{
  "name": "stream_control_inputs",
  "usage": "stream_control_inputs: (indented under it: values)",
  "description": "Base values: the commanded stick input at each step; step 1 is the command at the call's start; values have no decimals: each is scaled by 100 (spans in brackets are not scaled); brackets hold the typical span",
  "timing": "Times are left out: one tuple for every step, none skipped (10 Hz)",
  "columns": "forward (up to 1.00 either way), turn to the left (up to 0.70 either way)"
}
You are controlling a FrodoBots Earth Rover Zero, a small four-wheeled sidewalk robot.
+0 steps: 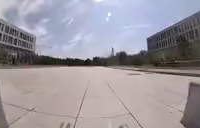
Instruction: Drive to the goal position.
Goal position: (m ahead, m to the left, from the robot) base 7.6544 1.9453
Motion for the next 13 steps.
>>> stream_control_inputs:
  values:
    - [70,0]
    - [70,0]
    - [70,0]
    - [70,0]
    - [70,0]
    - [70,0]
    - [70,0]
    - [70,0]
    - [70,0]
    - [70,0]
    - [70,0]
    - [70,0]
    - [70,0]
